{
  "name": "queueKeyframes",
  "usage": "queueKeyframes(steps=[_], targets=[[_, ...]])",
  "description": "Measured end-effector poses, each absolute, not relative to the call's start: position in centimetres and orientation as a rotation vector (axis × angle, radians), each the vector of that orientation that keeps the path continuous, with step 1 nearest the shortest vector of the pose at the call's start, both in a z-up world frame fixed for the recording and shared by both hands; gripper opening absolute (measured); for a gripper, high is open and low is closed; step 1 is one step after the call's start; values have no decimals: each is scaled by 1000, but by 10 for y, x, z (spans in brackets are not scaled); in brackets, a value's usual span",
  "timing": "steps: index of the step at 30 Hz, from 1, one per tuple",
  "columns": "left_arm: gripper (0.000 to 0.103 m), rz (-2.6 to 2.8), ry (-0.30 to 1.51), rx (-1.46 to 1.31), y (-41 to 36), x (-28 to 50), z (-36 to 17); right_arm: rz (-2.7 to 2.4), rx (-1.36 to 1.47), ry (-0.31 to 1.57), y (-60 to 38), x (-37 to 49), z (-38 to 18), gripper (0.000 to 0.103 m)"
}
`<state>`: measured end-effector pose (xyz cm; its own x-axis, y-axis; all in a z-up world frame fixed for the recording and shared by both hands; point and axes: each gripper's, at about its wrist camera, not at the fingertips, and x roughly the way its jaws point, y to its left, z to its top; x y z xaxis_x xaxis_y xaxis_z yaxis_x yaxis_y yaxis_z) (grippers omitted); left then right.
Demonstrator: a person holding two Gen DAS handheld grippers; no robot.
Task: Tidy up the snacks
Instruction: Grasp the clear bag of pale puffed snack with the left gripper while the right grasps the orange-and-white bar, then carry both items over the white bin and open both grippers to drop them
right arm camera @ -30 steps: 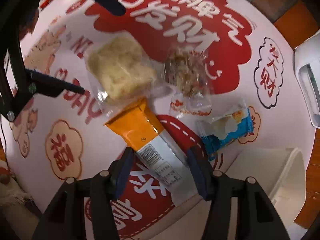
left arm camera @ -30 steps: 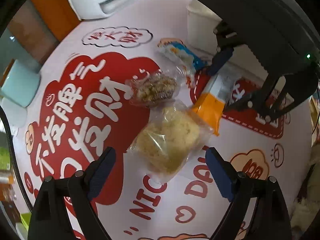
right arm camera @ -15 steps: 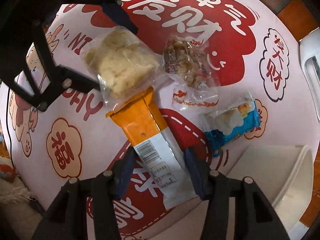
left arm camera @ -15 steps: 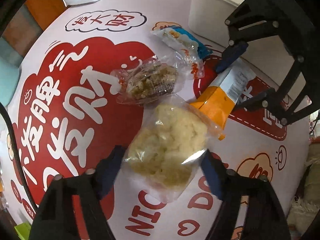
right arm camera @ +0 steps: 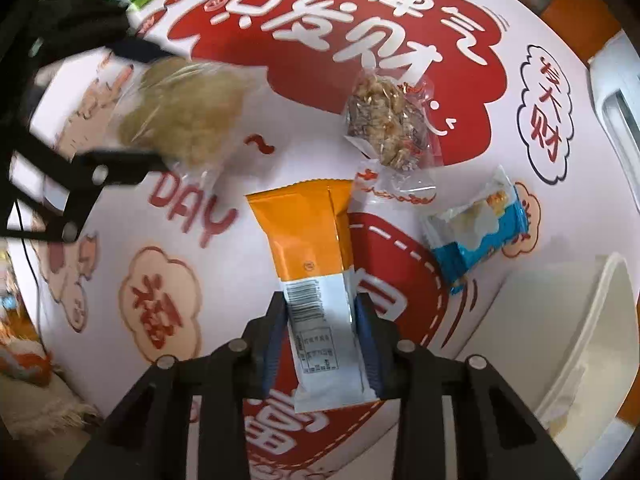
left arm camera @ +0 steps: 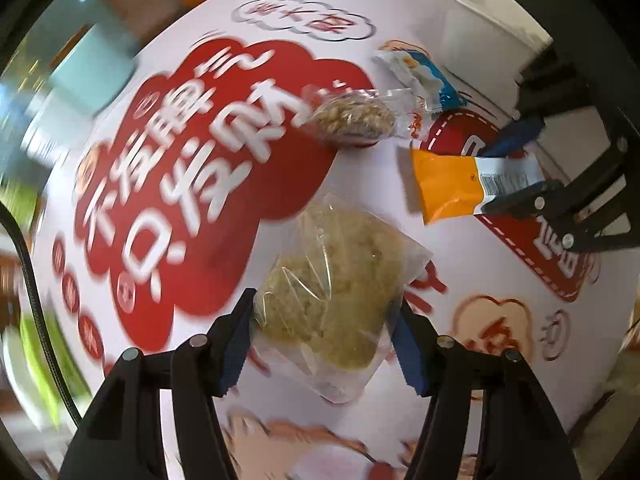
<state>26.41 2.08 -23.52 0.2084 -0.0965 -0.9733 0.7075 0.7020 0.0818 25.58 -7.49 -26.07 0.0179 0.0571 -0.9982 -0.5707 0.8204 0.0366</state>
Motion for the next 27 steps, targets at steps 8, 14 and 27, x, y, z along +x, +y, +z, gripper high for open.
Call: queueKeyframes(steps=[8, 14, 27], targets=[[62, -500, 1211, 438, 32, 207, -171, 505, -163, 1344, -80, 209, -210, 34], [62, -457, 1087, 340, 26, 162, -108, 449, 82, 1234, -112, 148, -172, 34], [62, -518, 1006, 374, -79, 133, -82, 277, 315, 1093, -221, 119, -139, 34]])
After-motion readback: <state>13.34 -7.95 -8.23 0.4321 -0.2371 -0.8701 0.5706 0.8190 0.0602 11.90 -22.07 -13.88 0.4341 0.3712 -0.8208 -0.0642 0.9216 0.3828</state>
